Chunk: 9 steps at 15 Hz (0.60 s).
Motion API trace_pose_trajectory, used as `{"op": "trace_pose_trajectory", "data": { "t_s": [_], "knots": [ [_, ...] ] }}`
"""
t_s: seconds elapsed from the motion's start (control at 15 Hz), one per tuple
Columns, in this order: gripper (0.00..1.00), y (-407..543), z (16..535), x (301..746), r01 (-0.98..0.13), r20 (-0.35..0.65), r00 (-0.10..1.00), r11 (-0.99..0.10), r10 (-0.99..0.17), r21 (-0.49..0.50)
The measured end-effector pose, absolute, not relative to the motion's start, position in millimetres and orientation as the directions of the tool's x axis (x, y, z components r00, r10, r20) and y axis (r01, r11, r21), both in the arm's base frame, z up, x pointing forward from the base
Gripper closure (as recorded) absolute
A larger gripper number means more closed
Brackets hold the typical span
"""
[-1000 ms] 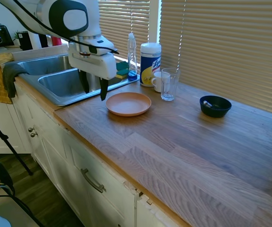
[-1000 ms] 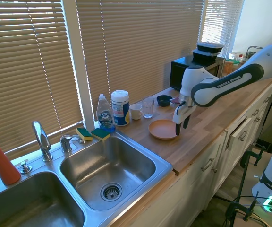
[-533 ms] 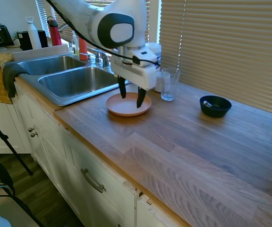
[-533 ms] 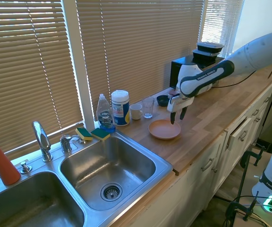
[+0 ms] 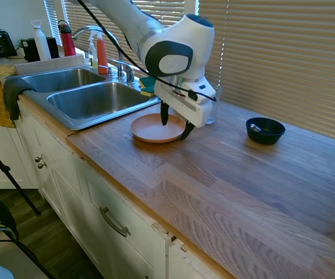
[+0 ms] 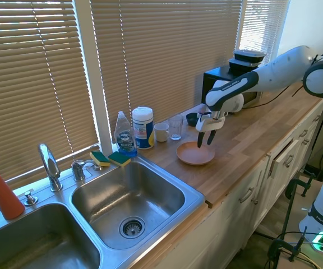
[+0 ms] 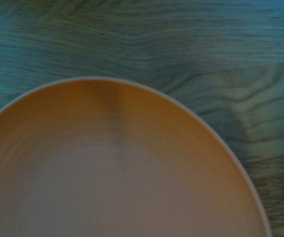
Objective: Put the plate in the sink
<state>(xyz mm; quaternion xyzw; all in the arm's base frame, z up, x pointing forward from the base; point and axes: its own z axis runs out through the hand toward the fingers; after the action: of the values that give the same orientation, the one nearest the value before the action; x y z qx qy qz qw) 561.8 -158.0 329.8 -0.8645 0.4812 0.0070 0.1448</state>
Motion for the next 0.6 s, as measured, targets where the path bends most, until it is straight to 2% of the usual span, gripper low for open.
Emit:
{"op": "trace_pose_trajectory", "data": {
  "t_s": [0.33, 0.4, 0.6],
  "knots": [
    [0.0, -159.3, 323.6, 573.7, -0.822, -0.186, 0.559, -0.51, -0.808, -0.253],
    [1.0, -159.3, 321.4, 575.4, -0.821, -0.191, 0.561, -0.512, -0.806, -0.252],
    [1.0, -157.9, 319.2, 581.2, -0.818, -0.196, 0.566, -0.515, -0.801, -0.255]
  ]
}}
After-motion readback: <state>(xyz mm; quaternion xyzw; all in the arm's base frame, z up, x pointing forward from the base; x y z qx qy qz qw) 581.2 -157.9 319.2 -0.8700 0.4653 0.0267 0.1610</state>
